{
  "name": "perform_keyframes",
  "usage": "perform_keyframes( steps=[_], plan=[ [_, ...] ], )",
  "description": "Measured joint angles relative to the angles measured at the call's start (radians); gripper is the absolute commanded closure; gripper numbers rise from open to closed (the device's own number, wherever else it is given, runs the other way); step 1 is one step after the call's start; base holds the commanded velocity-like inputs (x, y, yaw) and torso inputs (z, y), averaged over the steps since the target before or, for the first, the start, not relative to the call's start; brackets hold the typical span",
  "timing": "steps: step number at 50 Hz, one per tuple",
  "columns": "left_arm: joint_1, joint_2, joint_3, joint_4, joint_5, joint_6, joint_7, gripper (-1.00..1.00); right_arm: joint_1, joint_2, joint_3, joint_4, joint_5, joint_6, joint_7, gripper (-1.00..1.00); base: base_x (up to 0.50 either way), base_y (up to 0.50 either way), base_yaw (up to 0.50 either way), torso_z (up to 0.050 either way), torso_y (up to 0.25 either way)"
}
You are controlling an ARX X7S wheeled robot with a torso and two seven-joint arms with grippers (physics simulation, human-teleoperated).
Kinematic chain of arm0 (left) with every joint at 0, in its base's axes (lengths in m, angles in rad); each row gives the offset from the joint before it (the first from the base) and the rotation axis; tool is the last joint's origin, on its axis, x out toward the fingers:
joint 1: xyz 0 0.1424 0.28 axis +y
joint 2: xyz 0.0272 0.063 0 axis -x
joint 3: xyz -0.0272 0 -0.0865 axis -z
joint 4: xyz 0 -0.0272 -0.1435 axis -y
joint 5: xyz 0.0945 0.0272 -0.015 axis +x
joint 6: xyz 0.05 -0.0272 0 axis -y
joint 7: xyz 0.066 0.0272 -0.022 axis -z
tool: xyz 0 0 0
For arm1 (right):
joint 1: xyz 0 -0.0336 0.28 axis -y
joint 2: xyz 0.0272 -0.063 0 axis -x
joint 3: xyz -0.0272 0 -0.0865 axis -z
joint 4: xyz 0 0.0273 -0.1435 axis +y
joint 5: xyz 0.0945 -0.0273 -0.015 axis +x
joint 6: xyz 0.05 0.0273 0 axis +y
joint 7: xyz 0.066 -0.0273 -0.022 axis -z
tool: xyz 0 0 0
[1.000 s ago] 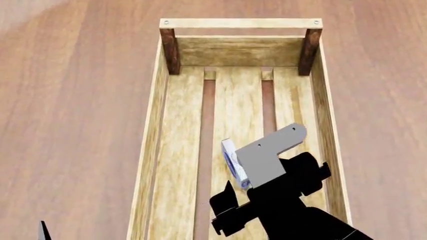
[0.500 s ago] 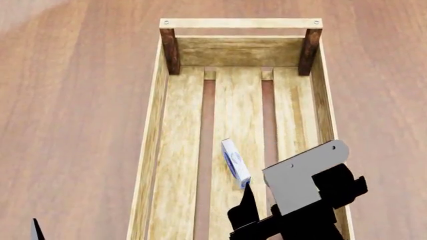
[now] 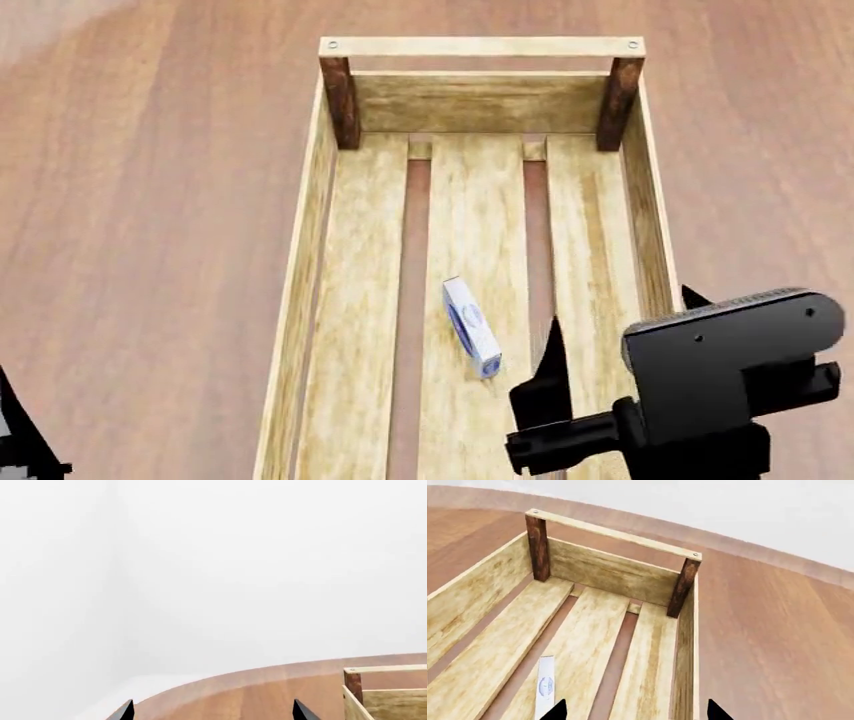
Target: Pick up the cream cheese and put it in the tray.
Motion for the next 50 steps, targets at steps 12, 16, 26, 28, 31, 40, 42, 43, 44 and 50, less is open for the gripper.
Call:
perform_keyframes(
  steps=[12, 16, 26, 28, 31, 40, 42, 43, 44, 50],
  plan=[
    [-0.084, -0.092, -0.053, 0.240, -0.105, -0.215, 0.006, -1.00, 0.002, 0.002, 0.073, -0.059, 0.019, -0.028, 0.071, -1.00, 0.00, 0.00, 0.00, 0.000, 0.000],
    [-0.116, -0.115, -0.060, 0.321, -0.125, -0.286, 0.003, -1.00, -0.002, -0.001, 0.095, -0.090, 0.012, -0.046, 0.101, -1.00, 0.00, 0.00, 0.00, 0.000, 0.000],
    [-0.204, -0.151, -0.063, 0.540, -0.155, -0.442, -0.009, -1.00, -0.013, -0.003, 0.136, -0.172, -0.021, -0.080, 0.175, -1.00, 0.00, 0.00, 0.00, 0.000, 0.000],
    [-0.222, -0.161, -0.058, 0.576, -0.156, -0.458, -0.017, -1.00, -0.021, -0.003, 0.143, -0.192, -0.039, -0.092, 0.191, -1.00, 0.00, 0.00, 0.00, 0.000, 0.000],
    [-0.263, -0.191, -0.023, 0.618, -0.153, -0.468, -0.054, -1.00, -0.040, 0.000, 0.155, -0.229, -0.069, -0.113, 0.217, -1.00, 0.00, 0.00, 0.00, 0.000, 0.000],
    [-0.452, -0.285, 0.224, 0.689, -0.051, -0.430, -0.204, -1.00, -0.126, 0.017, 0.183, -0.365, -0.182, -0.192, 0.293, -1.00, 0.00, 0.00, 0.00, 0.000, 0.000],
    [-0.487, -0.287, 0.279, 0.697, -0.016, -0.424, -0.218, -1.00, -0.145, 0.032, 0.174, -0.391, -0.209, -0.224, 0.319, -1.00, 0.00, 0.00, 0.00, 0.000, 0.000],
    [-0.502, -0.286, 0.303, 0.701, 0.000, -0.422, -0.223, -1.00, -0.151, 0.044, 0.164, -0.402, -0.221, -0.241, 0.336, -1.00, 0.00, 0.00, 0.00, 0.000, 0.000],
    [-0.516, -0.285, 0.325, 0.704, 0.014, -0.418, -0.226, -1.00, -0.155, 0.058, 0.152, -0.413, -0.231, -0.259, 0.355, -1.00, 0.00, 0.00, 0.00, 0.000, 0.000],
    [-0.580, -0.272, 0.422, 0.719, 0.072, -0.392, -0.227, -1.00, -0.134, 0.172, 0.017, -0.456, -0.288, -0.380, 0.500, -1.00, 0.00, 0.00, 0.00, 0.000, 0.000]
  ],
)
